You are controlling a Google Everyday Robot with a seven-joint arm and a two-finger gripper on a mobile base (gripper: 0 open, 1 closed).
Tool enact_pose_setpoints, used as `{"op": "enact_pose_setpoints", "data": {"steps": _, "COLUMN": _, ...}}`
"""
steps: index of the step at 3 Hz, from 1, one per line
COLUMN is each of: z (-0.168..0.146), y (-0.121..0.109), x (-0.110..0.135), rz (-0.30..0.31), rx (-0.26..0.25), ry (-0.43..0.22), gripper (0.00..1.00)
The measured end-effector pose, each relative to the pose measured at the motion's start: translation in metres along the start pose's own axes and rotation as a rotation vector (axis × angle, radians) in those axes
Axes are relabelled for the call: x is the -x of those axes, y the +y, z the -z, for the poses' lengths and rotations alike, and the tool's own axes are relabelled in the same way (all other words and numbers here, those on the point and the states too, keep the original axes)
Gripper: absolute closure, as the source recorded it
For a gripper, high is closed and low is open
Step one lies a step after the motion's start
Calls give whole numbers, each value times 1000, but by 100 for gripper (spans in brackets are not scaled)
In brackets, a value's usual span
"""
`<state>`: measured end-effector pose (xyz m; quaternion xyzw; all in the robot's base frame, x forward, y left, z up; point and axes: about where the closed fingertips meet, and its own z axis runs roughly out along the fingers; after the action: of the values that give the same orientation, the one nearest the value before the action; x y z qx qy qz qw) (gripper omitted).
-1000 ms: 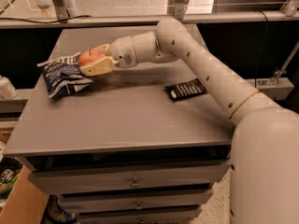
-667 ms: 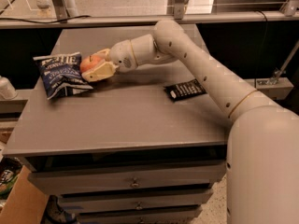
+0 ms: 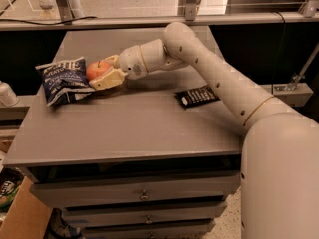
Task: Move apple near blue chip bag
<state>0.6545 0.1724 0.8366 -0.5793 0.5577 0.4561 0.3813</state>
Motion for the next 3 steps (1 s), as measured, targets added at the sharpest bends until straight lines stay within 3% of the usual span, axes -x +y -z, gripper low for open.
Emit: {"op": "enact_pose_setpoints", "data": {"steps": 3, "z": 0, "y": 0, "x": 1, "rz": 0, "rx": 0, "ry": 1, "gripper": 12}}
